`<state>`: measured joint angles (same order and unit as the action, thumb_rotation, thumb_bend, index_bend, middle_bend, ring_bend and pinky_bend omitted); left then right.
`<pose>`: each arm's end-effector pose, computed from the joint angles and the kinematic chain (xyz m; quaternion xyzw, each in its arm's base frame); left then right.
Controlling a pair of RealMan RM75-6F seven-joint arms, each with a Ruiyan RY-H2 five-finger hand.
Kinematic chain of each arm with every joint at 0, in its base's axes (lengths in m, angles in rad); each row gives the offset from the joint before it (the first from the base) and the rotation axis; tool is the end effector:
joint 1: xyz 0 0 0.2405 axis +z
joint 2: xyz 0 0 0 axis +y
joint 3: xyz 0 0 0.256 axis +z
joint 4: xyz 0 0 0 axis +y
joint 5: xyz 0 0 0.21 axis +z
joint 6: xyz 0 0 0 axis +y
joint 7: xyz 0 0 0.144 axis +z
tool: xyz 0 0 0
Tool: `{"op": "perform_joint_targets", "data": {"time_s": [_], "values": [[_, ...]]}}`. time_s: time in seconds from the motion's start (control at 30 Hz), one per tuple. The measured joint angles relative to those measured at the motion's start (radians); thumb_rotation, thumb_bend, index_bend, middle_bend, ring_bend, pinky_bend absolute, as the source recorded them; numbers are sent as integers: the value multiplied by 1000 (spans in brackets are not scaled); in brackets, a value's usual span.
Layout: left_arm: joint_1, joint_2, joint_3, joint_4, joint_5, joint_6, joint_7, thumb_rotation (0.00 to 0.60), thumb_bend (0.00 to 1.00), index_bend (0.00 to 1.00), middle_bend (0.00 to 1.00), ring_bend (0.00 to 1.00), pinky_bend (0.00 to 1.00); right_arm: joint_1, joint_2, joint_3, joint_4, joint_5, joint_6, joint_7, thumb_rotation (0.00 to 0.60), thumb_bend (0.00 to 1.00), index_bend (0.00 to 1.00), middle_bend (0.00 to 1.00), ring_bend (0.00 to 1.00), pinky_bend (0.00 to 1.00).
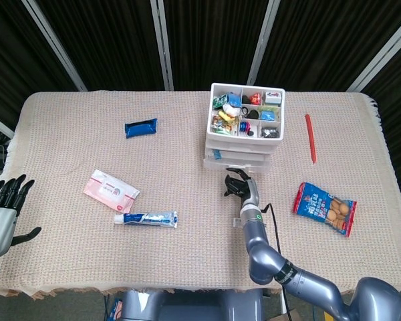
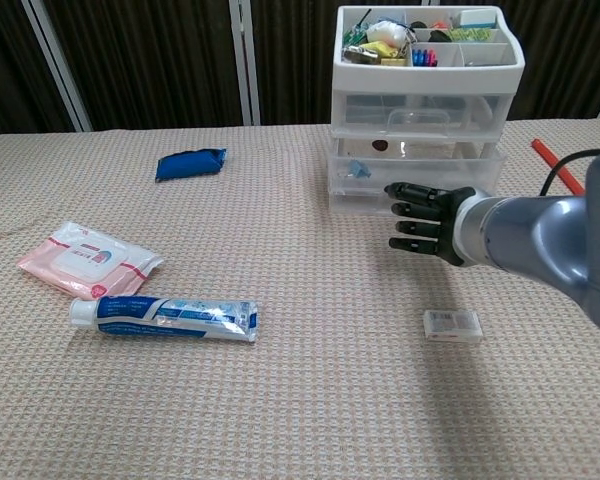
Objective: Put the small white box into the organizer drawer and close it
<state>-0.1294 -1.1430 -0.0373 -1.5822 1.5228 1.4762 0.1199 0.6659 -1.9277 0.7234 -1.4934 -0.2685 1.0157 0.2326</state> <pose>-0.3051 0.1924 0.1500 -0.6353 -0.3363 -0.3632 0.5928 -0.1128 -0.3518 -0.0714 0.0534 -0.8598 0.4690 0.1945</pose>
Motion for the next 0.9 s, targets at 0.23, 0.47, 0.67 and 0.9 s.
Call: {"op": "perform_joint_targets", "data": {"time_s": [0.23,0.47,0.67,0.9], "values": [[1,-2,0,1,2,4,7,600,119,40,0,0,0,-31,18,-36,-74,-2,17,-12,600,455,315,788,753,649],[2,-3,0,5,5,7,13,600,120,40,0,0,0,-61,60,-82,-172,-18,36,-48,600,455,289,784,750,649],[3,-5,0,8,8,14,16,600,121,40,0,0,0,-87,114,-139,-274,-141,100,-105,600,452,270,779,750,649],[6,-9,1,10,13,22,26,600,119,41,0,0,0,-93,203,-212,-335,-253,200,-280,600,446,255,773,751,649]]}}
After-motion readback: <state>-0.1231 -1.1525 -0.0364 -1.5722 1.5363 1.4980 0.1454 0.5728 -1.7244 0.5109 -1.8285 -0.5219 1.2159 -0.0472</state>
